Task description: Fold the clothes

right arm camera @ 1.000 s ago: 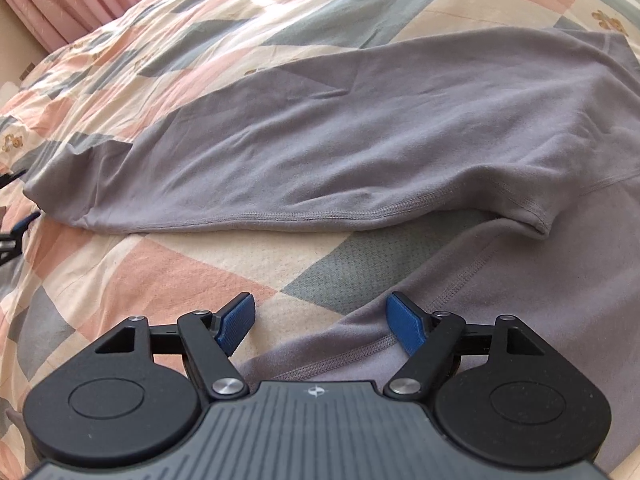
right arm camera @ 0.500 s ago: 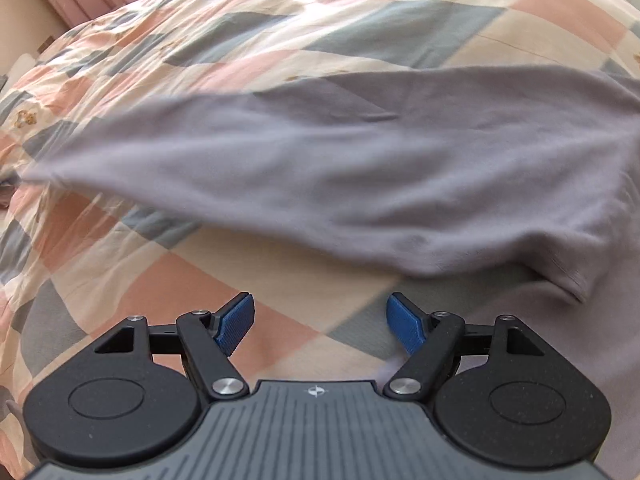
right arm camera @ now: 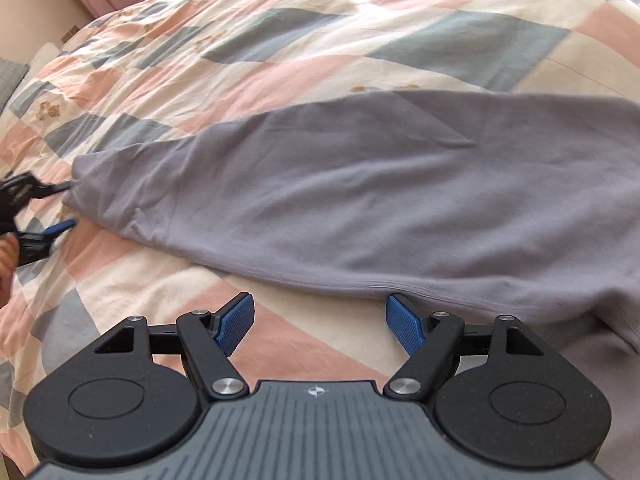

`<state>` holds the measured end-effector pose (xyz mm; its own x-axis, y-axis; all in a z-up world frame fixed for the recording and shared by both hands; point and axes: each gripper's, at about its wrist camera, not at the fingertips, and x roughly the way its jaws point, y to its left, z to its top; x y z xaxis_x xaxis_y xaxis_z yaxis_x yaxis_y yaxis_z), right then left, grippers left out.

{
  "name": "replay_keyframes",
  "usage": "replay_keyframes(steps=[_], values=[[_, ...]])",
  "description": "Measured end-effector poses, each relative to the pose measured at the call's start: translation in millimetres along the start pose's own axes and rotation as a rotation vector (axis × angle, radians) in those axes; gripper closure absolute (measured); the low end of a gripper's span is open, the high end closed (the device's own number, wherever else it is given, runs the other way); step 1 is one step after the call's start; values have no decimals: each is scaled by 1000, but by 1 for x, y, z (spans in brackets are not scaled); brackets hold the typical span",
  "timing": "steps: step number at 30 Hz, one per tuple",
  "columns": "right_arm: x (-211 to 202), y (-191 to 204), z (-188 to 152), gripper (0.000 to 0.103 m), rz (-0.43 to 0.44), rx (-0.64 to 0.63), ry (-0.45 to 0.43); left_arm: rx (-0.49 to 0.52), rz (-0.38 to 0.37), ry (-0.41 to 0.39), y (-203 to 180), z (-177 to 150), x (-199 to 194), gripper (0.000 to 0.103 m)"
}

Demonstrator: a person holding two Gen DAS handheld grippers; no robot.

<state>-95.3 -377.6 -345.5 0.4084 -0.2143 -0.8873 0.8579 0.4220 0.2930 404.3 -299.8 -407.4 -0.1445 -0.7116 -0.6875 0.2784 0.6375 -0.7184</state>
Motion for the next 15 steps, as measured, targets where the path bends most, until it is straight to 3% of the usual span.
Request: replay_keyframes(steps=[1, 3, 4, 5, 9, 11, 12, 13, 14, 15], values=[[1, 3, 3, 28, 3, -14, 0, 26, -46, -21, -6, -4, -3, 103], [2, 6, 8, 28, 4, -36, 1, 293, -105, -128, -36, -21, -32, 103], [3, 7, 10, 28, 3, -45, 2, 399, -101, -147, -46, -30, -44, 103], [4, 8, 13, 28, 4, -51, 4, 439, -71, -134, -46, -36, -51, 103], [12, 15, 23, 28, 18, -73, 17, 380, 222, -17, 13, -50, -46, 103], [16, 23, 29, 28, 29, -100, 18, 319, 264, 28, 39, -52, -44, 103], [17, 27, 32, 28, 36, -114, 16, 304, 242, 21, 41, -50, -48, 102], [18, 31, 34, 28, 43, -126, 13, 308, 217, 0, 37, -47, -53, 90], [20, 35, 36, 27, 50, -135, 12, 330, 190, -28, 29, -41, -58, 69], [22, 38, 38, 27, 55, -140, 14, 351, 162, -57, 21, -36, -62, 60]])
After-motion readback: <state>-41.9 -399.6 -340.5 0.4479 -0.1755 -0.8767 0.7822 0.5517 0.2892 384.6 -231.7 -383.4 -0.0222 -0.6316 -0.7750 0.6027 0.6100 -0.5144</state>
